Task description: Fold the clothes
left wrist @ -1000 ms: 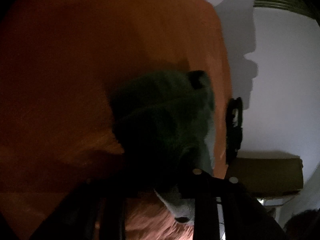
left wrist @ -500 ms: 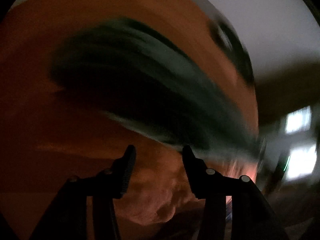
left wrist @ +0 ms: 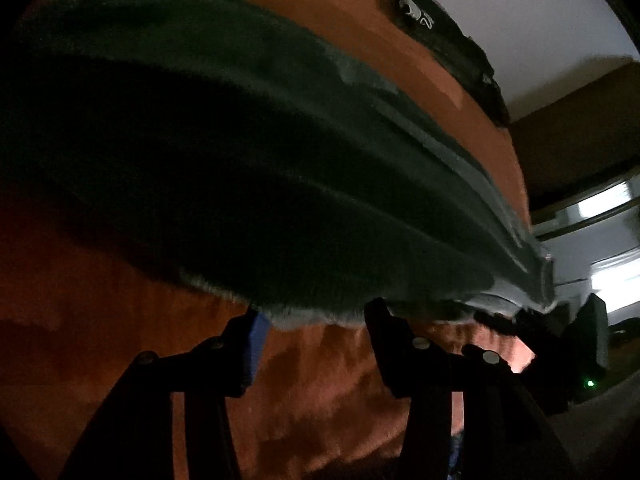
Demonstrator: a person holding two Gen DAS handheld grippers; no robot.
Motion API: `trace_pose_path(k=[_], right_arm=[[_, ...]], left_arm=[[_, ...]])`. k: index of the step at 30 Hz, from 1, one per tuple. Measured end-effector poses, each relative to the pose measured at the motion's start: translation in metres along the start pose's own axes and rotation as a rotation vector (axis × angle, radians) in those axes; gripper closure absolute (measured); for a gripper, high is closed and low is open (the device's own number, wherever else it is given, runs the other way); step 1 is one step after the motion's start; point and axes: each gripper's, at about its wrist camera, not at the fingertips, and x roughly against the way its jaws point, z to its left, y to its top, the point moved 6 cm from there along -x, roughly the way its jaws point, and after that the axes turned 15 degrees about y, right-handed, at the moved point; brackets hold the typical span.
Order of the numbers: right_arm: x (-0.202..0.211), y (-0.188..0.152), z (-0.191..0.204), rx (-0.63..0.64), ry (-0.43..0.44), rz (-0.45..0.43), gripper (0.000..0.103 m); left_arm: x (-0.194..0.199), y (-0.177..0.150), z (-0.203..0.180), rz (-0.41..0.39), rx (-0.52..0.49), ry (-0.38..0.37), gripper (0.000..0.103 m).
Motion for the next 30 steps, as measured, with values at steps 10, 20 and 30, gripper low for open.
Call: trace_pose_path(k=[10,20,30], right_arm=[[0.016,-0.003,-0.07,-0.268,0.002,-0.053,0.093],[0.022,0.07,-0.008,0.11,0.245,-0.072,0.091],[-0.058,0.1,-0.018,0.0,0.448,0.069,0.068]], left_arm=[[0.003,-0.015,0.003,0.048,-0.026,0.029,0.091],[0.023,-0.02,0.012,0.012,-0.145,0.176,0.09],[0.025,-0.021,0.02,0.005,-0.084,0.115,0.09]])
